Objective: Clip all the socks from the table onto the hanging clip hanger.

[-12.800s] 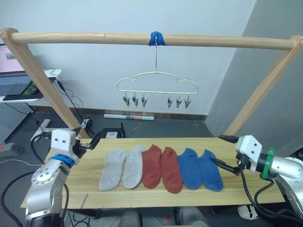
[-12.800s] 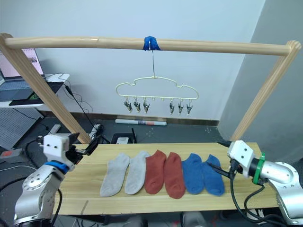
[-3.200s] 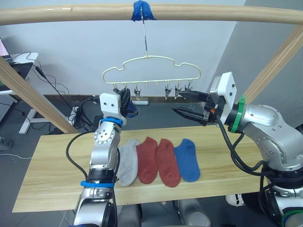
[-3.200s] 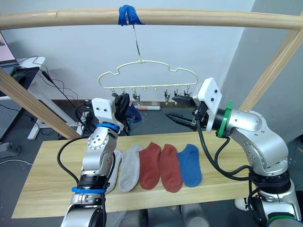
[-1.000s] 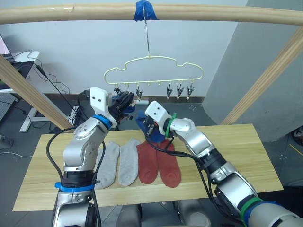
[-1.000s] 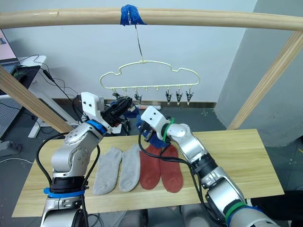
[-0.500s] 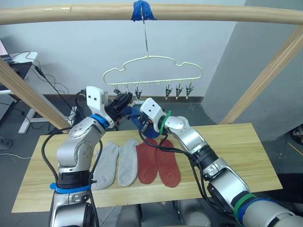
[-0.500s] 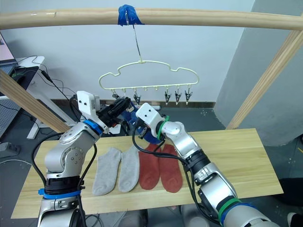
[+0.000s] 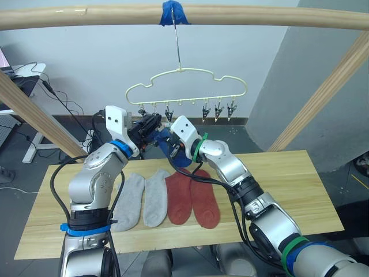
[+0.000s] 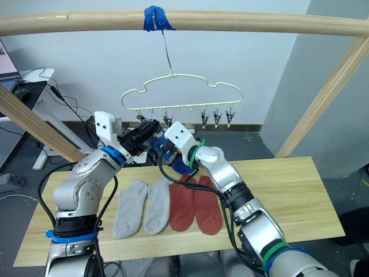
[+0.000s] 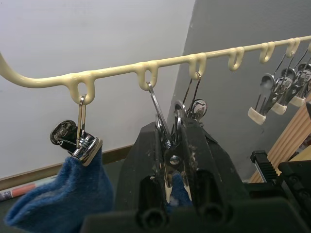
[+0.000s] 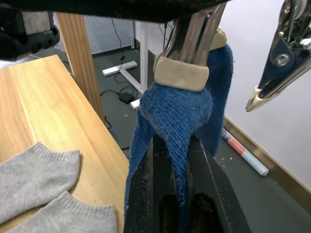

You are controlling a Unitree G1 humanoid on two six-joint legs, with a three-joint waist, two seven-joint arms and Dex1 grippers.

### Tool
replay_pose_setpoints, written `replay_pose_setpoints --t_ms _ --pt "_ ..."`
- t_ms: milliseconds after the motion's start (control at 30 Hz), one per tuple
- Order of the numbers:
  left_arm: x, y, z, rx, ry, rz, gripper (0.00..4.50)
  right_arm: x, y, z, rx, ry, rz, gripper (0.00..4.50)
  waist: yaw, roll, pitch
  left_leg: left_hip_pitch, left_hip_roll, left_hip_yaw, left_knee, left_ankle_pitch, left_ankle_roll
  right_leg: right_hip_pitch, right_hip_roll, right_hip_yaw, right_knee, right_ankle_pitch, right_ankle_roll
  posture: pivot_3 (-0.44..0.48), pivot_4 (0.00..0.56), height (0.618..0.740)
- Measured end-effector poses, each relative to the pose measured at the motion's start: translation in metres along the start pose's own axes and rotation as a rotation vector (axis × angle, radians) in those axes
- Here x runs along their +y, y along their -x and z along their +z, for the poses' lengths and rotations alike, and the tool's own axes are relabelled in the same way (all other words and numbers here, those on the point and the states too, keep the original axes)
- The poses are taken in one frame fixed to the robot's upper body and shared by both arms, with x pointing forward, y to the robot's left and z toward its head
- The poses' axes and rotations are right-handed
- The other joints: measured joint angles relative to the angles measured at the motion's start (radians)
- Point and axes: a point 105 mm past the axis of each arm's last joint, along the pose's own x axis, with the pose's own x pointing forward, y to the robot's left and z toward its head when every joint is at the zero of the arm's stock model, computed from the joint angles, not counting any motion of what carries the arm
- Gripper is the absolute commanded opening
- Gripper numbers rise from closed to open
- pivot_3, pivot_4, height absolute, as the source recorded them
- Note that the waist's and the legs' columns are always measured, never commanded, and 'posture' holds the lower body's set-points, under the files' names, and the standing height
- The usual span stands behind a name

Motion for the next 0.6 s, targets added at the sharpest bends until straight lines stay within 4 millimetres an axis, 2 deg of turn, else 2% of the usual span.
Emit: replay_pose_setpoints --t_ms 400,467,600 --pt "0.0009 0.0017 -0.0036 0.001 0.017 0.007 0.23 0.0075 -0.0033 0.0047 -0.020 -0.017 0.029 0.00 0.000 0.000 0.000 0.000 0.000 0.000 0.000 0.000 0.000 0.000 0.000 0.000 0.000 0.000 0.000 -0.155 0.197 0.730" --pt "0.0023 0.0042 -0.0053 -0.006 0.044 0.011 0.96 0.0075 -0.0033 0.0048 -0.020 -0.017 0.029 0.00 0.000 0.000 0.000 0.000 0.000 0.000 0.000 0.000 0.000 0.000 0.000 0.000 0.000 0.000 0.000 -0.154 0.196 0.730" --pt "0.0037 0.0064 -0.0065 -0.006 0.059 0.013 2.12 0.0069 -0.0031 0.0049 -0.021 -0.018 0.027 0.00 0.000 0.000 0.000 0.000 0.000 0.000 0.000 0.000 0.000 0.000 0.000 0.000 0.000 0.000 0.000 -0.154 0.196 0.730"
